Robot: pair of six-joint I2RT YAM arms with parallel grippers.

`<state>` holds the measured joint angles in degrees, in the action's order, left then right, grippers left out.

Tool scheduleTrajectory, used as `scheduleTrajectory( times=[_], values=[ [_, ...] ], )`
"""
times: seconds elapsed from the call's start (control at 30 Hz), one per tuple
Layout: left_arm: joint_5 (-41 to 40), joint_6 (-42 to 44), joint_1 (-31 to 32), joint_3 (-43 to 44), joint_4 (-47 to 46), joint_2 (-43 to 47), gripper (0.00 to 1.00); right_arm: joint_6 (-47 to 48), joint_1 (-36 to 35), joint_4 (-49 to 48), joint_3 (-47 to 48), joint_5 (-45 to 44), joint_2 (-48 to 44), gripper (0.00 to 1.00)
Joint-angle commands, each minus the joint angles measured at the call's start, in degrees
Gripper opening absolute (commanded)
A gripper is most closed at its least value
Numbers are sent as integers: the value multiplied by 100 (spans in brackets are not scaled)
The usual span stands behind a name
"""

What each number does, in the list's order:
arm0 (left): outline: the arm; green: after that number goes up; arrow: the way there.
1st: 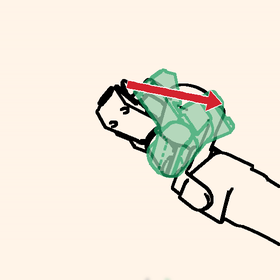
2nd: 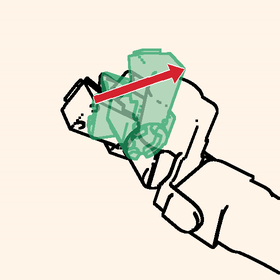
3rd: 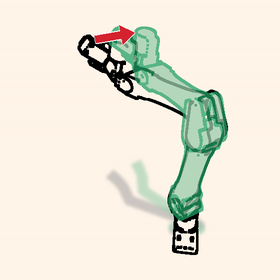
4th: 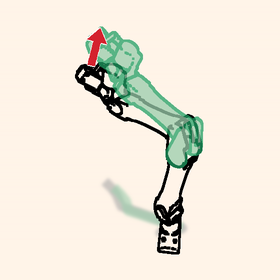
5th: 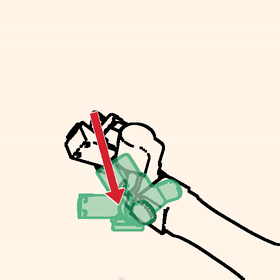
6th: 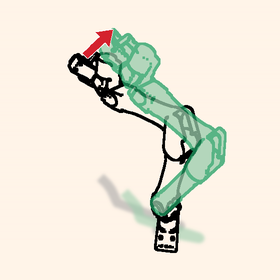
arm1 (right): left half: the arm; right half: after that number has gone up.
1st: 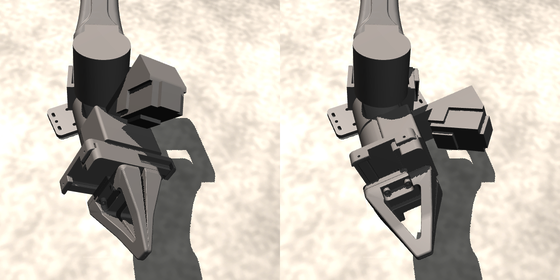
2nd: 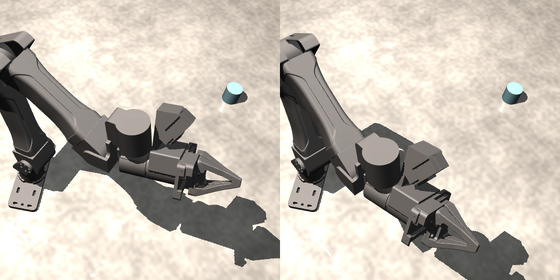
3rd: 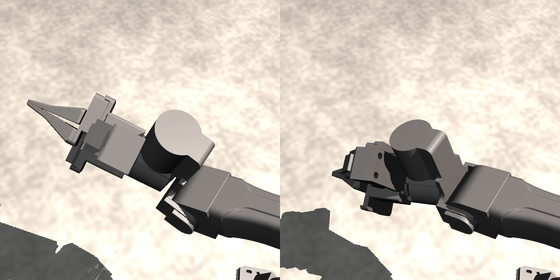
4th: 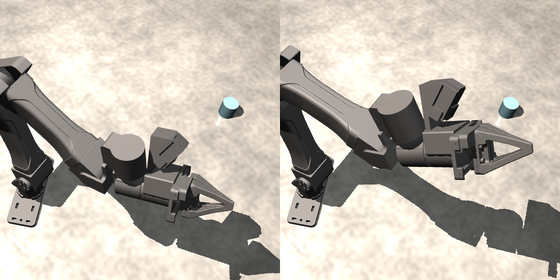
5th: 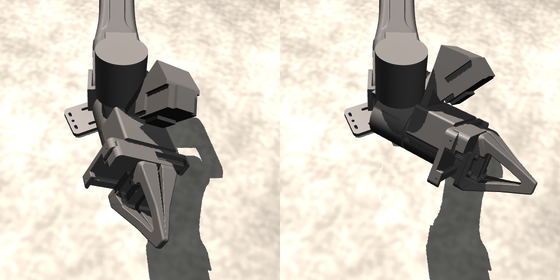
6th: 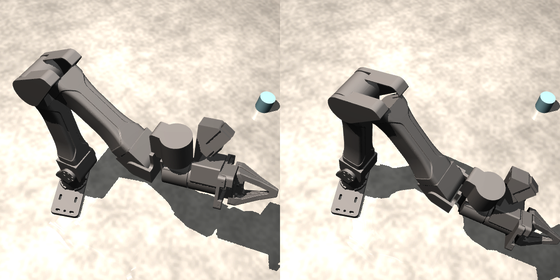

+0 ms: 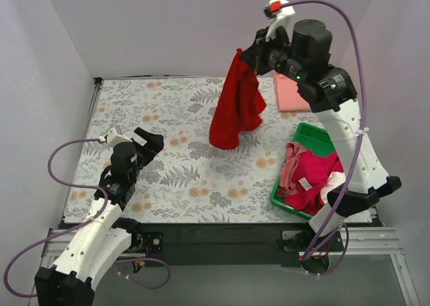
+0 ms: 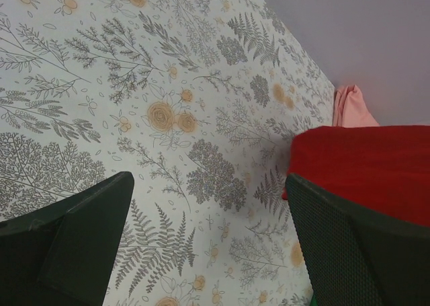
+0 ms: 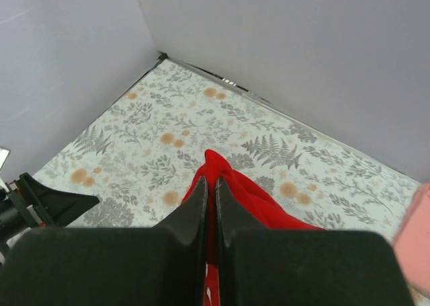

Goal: Fold and stack the t-shirts
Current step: Move the tshirt to the center of the board

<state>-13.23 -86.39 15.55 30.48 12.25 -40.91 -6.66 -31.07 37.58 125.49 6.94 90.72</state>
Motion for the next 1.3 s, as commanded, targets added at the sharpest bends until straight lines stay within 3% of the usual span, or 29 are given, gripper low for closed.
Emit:
scheduleTrajectory(
  times=[0.0, 0.1, 0.2, 0.37, 0.53, 0.63, 0.67, 0.77, 0.93, 1.03, 1.27],
  values=[
    [-249, -176, 9, 37, 128, 109, 96, 217, -539, -585, 476, -544, 112, 1],
    [-285, -168, 9, 2, 163, 144, 96, -54, -769, -743, 179, -335, 174, 1],
    [-338, -212, 9, 45, 269, 101, 96, -248, -769, -910, -716, -569, 52, 1],
    [-346, -334, 9, 99, 401, -58, 96, -432, -585, -1095, -3106, -1642, -177, 1],
    [-355, -466, 9, 195, 550, -426, 96, -749, -101, -1385, -4787, -1565, 59, 2],
    [-233, -554, 9, 248, 664, -681, 96, -855, -40, -1411, -5280, -1608, 305, 28],
    [-180, -607, 9, 291, 699, -873, 96, -855, -40, -1403, -5333, -1652, 350, 44],
    [153, -651, 9, 371, 849, -1304, 96, -881, -40, -1412, -5456, -1924, 324, 61],
    [664, -739, 18, 292, 937, -1929, 96, -1022, -40, -1438, -5877, -2504, -140, 77],
    [761, -827, 18, 213, 911, -2281, 95, -1101, -40, -1543, -6263, -2741, -640, 97],
    [507, -880, 9, 248, 770, -3019, 85, -882, 92, -2061, -7020, -2567, -1591, 98]
  ],
)
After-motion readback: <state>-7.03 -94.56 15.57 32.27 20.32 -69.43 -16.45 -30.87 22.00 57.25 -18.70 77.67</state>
